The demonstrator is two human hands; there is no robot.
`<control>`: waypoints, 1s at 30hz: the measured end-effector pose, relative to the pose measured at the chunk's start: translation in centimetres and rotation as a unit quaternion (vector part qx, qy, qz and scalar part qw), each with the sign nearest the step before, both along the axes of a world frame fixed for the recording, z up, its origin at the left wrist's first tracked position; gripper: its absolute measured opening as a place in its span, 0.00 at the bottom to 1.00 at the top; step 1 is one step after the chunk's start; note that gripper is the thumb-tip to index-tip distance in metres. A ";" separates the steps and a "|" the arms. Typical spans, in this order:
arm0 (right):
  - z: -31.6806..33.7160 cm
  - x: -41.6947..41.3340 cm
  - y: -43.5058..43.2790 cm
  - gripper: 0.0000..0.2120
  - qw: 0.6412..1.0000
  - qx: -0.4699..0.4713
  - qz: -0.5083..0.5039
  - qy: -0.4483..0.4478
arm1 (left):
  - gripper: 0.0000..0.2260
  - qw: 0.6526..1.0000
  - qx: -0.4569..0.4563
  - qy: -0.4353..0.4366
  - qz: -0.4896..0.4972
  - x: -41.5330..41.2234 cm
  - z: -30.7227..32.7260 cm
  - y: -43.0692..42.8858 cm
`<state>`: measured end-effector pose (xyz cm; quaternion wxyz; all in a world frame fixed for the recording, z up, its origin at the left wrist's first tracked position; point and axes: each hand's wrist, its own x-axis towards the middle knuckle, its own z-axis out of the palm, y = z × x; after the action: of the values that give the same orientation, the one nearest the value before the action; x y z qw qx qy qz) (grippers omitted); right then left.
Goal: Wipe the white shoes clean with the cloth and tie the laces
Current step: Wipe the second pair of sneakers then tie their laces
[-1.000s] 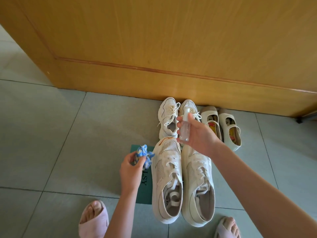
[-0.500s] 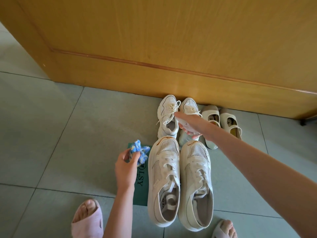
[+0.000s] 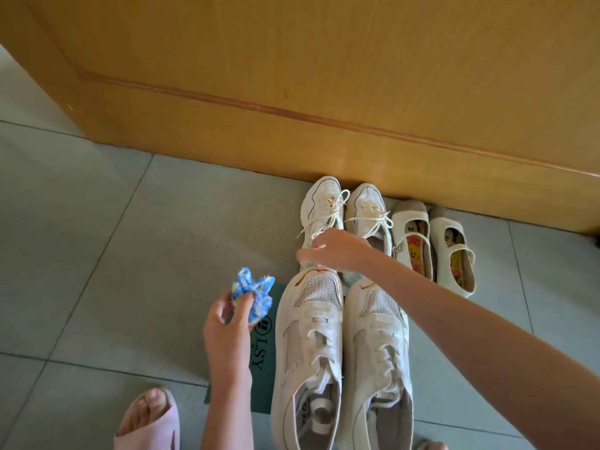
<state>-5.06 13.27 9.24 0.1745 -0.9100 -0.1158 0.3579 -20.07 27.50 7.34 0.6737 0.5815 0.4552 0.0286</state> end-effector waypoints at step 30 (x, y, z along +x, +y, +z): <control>0.4 -0.3 -2.4 0.16 0.995 0.028 -0.067 -0.061 | 0.12 1.000 -0.005 0.008 -0.016 0.3 0.1 -0.2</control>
<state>-5.39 10.88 9.62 0.2163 -0.9305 -0.0745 0.2860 -19.75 27.33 7.40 0.6732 0.5855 0.4515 0.0114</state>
